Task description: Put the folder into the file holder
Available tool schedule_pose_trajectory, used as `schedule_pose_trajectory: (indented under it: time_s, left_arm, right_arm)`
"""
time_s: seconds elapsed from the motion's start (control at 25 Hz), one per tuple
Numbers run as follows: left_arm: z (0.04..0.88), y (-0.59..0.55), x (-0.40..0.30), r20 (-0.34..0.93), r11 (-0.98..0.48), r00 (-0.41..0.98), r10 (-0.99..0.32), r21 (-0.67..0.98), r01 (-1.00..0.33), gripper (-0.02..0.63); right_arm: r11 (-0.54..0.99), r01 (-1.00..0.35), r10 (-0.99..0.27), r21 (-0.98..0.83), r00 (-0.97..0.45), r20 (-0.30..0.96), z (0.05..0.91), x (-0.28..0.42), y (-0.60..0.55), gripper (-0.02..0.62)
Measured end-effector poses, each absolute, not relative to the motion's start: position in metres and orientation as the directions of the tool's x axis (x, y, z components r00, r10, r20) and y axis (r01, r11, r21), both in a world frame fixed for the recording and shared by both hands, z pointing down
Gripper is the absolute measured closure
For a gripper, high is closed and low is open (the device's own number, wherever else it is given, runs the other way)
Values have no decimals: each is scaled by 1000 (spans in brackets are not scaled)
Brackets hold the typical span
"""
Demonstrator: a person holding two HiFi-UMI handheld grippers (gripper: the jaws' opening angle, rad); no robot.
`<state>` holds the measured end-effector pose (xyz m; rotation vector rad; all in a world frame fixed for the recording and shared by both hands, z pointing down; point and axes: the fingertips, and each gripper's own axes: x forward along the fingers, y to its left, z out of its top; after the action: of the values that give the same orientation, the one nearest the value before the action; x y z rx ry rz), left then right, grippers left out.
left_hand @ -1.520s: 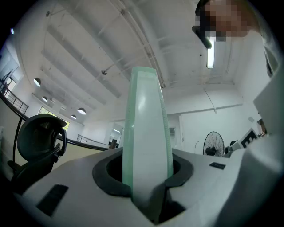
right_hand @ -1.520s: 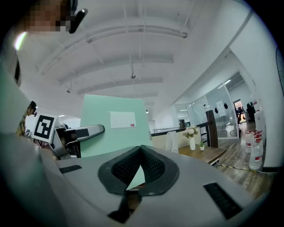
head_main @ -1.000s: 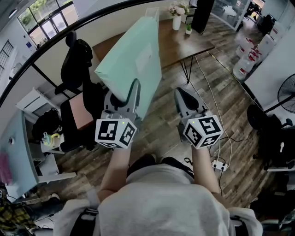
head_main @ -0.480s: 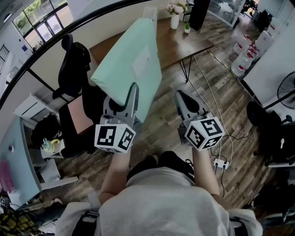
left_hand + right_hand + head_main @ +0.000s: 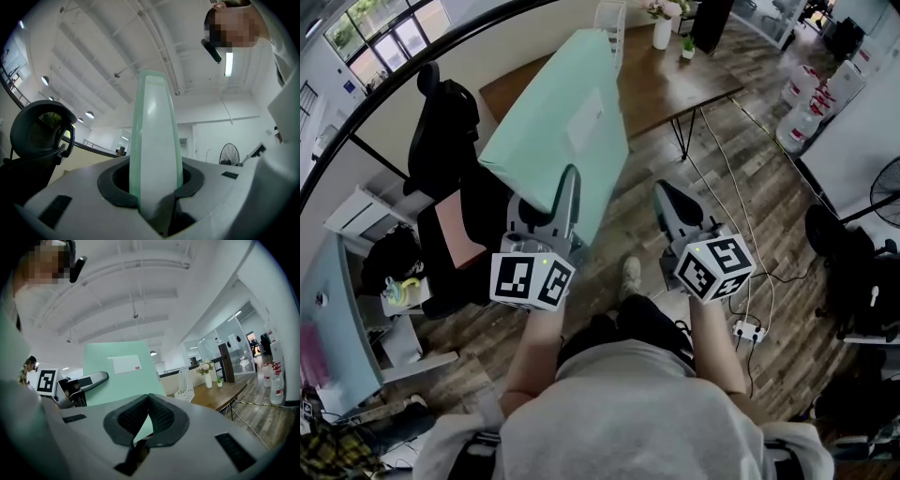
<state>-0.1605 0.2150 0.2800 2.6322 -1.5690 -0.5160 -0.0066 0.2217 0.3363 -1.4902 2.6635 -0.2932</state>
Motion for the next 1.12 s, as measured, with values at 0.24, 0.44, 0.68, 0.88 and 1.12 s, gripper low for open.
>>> schedule_pose_trajectory:
  time_s: [0.24,0.44,0.68,0.88,1.12]
  left_arm:
    - [280,168,-156,-251,-451,402,-880,180,-874,437]
    - [270,121,-148,-257,-431,386,-886,153,-889,434]
    - [265,70,-143,-284,-402,349,-893,154,-903,436]
    - [247,12,-126,-294,-383,331,-897,142,-913,434]
    - [241,-22,-117,-309,-353,295,-904,150,-924,434]
  right_arm:
    - [552,-802,-824,-228,-567,2,338,-9,167,586]
    - [576,-781,-809,-241,-587,-30,331,-2,114,586]
    - [609,-757,-788,-237,-612,-69,323,6,55,586]
    - [631,-737,-770,-240,-633,-81,308,25,3,586]
    - [628,-736,-771,-255,-632,-73,313,48,-26,586]
